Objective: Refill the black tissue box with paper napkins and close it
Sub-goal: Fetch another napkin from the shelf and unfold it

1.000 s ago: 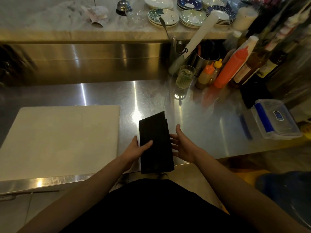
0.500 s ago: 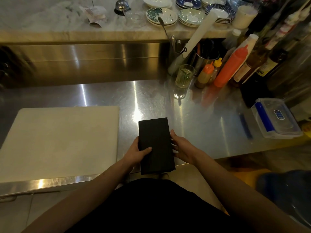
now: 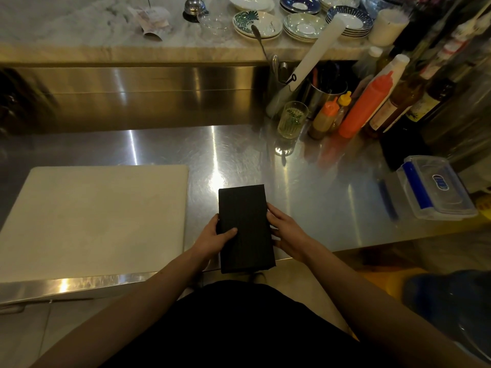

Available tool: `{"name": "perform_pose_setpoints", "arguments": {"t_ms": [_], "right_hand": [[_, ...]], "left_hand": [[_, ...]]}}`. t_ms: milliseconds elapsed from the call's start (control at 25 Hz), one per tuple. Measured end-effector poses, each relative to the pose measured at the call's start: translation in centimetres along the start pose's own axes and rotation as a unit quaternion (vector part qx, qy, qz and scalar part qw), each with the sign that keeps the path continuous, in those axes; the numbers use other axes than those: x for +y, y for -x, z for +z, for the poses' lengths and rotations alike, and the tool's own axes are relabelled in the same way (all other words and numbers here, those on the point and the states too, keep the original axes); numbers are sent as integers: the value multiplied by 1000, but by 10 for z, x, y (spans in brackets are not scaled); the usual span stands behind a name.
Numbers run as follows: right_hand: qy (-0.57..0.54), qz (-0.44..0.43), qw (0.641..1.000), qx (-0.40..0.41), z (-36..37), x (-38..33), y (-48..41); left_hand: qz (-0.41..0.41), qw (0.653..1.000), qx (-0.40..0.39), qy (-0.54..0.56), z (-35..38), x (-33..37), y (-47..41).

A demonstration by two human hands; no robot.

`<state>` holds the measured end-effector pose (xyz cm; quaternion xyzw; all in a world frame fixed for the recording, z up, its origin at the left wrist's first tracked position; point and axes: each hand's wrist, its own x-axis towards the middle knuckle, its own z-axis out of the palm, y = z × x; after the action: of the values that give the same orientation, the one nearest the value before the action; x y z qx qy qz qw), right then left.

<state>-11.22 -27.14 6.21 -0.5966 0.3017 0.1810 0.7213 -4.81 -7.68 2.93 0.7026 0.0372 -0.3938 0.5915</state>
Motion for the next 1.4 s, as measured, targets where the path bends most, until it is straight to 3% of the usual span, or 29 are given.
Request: {"name": "perform_pose_setpoints", "arguments": {"t_ms": [240, 480, 680, 840, 920, 1080, 1200, 1400], "right_hand": [[1, -22, 999, -31, -1, -8, 5], [167, -73, 979, -92, 13, 4, -8], [168, -86, 978, -94, 15, 8, -13], [230, -91, 964, -97, 24, 7, -5], [206, -91, 970, -85, 25, 8, -3], [110, -92, 988, -61, 20, 9, -7], [96, -73, 992, -22, 15, 13, -8], [87, -77, 993, 26, 23, 28, -6]], "left_hand": [[22, 999, -14, 21, 3, 8, 5], [-1, 1000, -24, -8, 7, 22, 4], [1, 998, -54, 9, 3, 21, 8], [-10, 998, -19, -64, 5, 15, 3], [-3, 998, -55, -17, -1, 20, 10], [-11, 976, -131, 175, -43, 27, 41], [-85, 952, -92, 281, -70, 12, 54], [-156, 957, -18, 245, -90, -14, 54]]}}
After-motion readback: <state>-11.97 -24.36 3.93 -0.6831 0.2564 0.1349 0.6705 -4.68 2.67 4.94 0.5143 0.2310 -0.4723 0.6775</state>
